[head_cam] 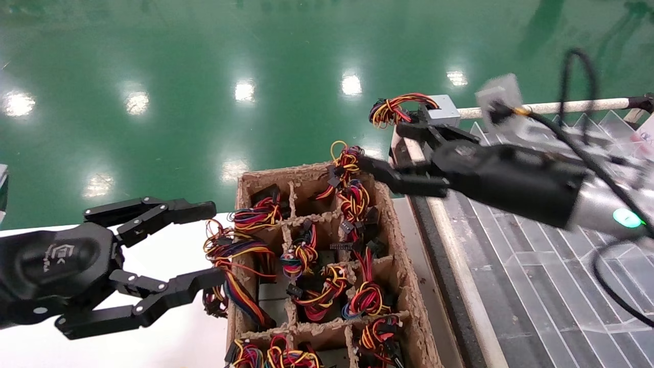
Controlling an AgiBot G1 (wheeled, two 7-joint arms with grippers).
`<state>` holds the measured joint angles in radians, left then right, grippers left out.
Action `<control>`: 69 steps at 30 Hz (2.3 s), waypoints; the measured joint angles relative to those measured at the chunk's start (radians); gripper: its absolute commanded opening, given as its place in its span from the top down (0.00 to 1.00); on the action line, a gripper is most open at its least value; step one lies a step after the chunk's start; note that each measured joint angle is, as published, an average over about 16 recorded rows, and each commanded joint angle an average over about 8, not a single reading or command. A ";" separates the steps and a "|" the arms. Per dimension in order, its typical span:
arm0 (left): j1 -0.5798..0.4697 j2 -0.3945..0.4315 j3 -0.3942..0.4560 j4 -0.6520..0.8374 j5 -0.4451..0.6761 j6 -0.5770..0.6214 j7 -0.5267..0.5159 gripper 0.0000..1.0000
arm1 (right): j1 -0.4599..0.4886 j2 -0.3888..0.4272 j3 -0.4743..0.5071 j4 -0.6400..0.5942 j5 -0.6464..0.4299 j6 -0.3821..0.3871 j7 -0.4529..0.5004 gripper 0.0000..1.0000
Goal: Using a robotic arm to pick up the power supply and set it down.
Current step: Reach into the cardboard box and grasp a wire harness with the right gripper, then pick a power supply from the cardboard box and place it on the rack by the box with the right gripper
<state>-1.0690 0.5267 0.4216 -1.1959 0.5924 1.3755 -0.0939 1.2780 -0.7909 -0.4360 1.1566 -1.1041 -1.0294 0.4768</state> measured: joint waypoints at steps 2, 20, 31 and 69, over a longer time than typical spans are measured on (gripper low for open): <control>0.000 0.000 0.000 0.000 0.000 0.000 0.000 1.00 | 0.033 -0.030 -0.029 -0.032 -0.049 0.031 0.036 0.13; 0.000 0.000 0.000 0.000 0.000 0.000 0.000 1.00 | 0.227 -0.252 -0.177 -0.358 -0.282 0.117 0.134 1.00; 0.000 0.000 0.000 0.000 0.000 0.000 0.000 1.00 | 0.259 -0.280 -0.189 -0.429 -0.293 0.098 0.116 1.00; 0.000 0.000 0.000 0.000 0.000 0.000 0.000 1.00 | 0.316 -0.200 -0.179 -0.156 -0.309 0.066 0.186 1.00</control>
<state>-1.0690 0.5267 0.4216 -1.1959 0.5924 1.3755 -0.0939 1.5942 -0.9911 -0.6147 1.0005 -1.4134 -0.9638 0.6628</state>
